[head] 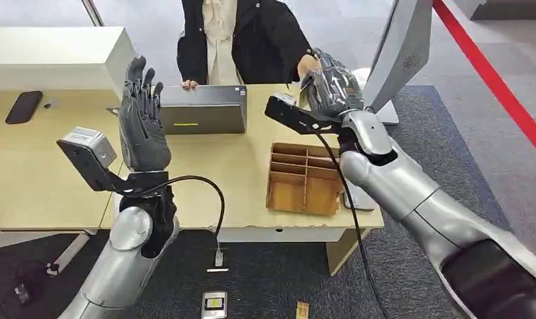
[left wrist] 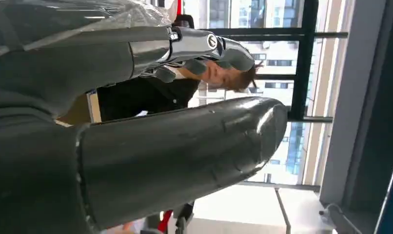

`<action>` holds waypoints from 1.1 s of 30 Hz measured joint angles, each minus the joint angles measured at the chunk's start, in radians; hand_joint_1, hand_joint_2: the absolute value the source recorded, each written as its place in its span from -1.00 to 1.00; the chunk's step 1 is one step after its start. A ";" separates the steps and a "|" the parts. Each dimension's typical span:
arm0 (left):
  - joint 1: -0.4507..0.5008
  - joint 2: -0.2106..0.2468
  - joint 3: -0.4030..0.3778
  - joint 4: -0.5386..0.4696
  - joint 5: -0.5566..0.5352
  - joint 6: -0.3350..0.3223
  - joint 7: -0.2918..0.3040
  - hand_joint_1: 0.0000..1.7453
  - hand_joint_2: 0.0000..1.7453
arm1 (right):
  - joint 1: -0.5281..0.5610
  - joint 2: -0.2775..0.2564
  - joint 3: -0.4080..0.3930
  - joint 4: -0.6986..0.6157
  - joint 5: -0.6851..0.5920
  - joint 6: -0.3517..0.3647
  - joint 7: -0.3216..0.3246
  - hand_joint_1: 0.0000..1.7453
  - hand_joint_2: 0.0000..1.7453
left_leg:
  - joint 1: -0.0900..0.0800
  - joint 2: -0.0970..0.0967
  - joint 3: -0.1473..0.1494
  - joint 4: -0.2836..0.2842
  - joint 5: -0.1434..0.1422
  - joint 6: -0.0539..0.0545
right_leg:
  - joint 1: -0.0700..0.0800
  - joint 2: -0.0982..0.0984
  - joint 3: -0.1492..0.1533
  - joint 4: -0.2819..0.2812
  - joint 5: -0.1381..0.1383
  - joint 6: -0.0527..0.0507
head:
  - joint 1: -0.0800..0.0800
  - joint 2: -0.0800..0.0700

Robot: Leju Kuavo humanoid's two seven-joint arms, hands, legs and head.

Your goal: Pass the card to the sensor for recognition and then transmit it.

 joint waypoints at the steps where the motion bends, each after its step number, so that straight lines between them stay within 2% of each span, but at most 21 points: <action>1: -0.004 -0.003 -0.003 0.005 0.002 -0.004 0.000 -1.00 -1.00 | -0.017 0.012 0.005 0.024 -0.003 0.016 -0.002 1.00 1.00 | 0.000 0.000 0.000 0.000 0.000 0.000 | 0.000 0.000 0.000 0.000 0.000 0.000 | 0.000 0.000; 9: -0.022 -0.022 -0.022 0.037 -0.005 -0.021 0.001 -1.00 -1.00 | -0.118 0.110 0.035 0.184 -0.008 0.024 0.023 1.00 1.00 | 0.000 0.000 0.000 0.000 0.000 0.000 | 0.000 0.000 0.000 0.000 0.000 0.000 | 0.000 0.000; 15: -0.025 -0.032 -0.025 0.057 -0.007 -0.023 0.001 -1.00 -1.00 | -0.148 0.150 0.051 0.258 -0.008 0.024 0.028 1.00 1.00 | 0.000 0.000 0.000 0.000 0.000 0.000 | 0.000 0.000 0.000 0.000 0.000 0.000 | 0.000 0.000; 22: -0.028 -0.032 -0.032 0.072 -0.006 -0.023 -0.003 -1.00 -1.00 | -0.162 0.175 0.069 0.325 0.008 0.019 0.040 1.00 1.00 | 0.000 0.000 0.000 0.000 0.000 0.000 | 0.000 0.000 0.000 0.000 0.000 0.000 | 0.000 0.000; 33: -0.031 -0.032 -0.041 0.079 -0.006 -0.005 -0.006 -1.00 -1.00 | -0.161 0.179 0.094 0.378 -0.004 -0.007 0.064 1.00 1.00 | 0.000 0.000 0.000 0.000 0.000 0.000 | 0.000 0.000 0.000 0.000 0.000 0.000 | 0.000 0.000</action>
